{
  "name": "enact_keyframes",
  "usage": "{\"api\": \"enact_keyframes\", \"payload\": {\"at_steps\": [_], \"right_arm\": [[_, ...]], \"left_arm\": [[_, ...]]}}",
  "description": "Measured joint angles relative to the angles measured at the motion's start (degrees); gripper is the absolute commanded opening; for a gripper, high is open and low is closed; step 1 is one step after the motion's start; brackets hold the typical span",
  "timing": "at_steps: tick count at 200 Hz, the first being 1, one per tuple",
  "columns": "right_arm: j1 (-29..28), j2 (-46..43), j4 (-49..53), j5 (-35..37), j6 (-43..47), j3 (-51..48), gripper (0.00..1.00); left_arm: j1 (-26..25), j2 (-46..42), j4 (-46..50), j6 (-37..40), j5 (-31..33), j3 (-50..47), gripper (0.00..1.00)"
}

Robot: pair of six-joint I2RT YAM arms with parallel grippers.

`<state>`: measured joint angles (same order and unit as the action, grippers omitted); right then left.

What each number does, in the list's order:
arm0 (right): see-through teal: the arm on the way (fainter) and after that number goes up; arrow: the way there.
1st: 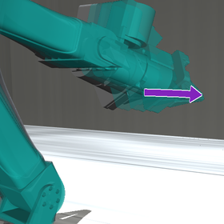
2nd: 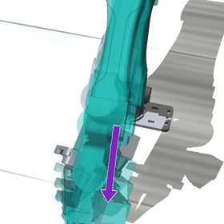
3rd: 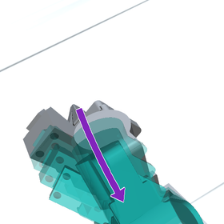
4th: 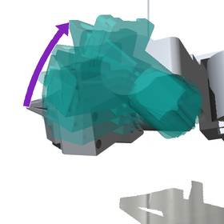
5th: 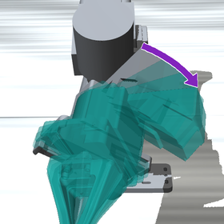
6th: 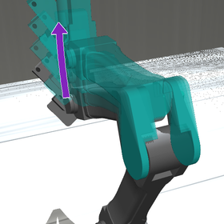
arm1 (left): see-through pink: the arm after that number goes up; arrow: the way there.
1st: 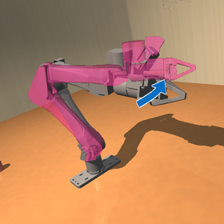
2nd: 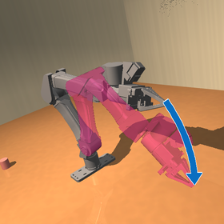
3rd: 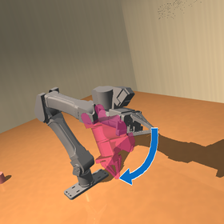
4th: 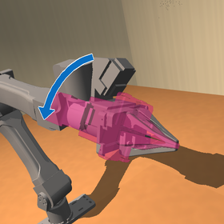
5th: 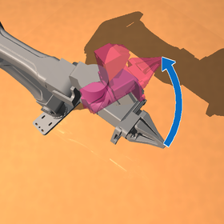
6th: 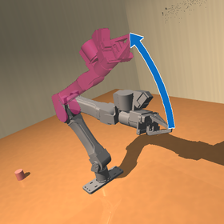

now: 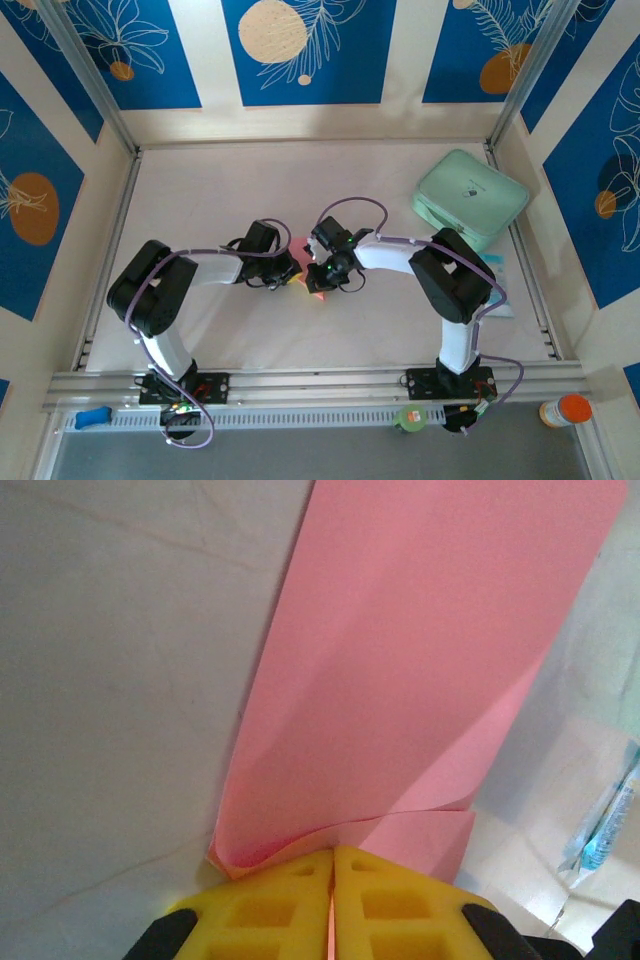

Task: Fold a paper plane with a square sheet of paper (pick it up from the middle)
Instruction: Third fold the triangle at the center of the table.

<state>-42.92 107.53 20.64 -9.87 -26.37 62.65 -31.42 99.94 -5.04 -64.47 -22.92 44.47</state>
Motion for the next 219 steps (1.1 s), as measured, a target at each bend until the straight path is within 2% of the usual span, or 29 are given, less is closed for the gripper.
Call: {"api": "enact_keyframes", "payload": {"at_steps": [104,219], "right_arm": [[0.07,0.07,-0.20,-0.15,1.42,-0.31,0.07],[1.55,-6.78,-0.35,-1.05,2.36,-9.11,0.07]], "left_arm": [[-0.13,0.00,3.15,0.31,0.94,1.42,0.10],[-0.22,0.20,6.03,0.70,1.11,2.80,0.10]]}}
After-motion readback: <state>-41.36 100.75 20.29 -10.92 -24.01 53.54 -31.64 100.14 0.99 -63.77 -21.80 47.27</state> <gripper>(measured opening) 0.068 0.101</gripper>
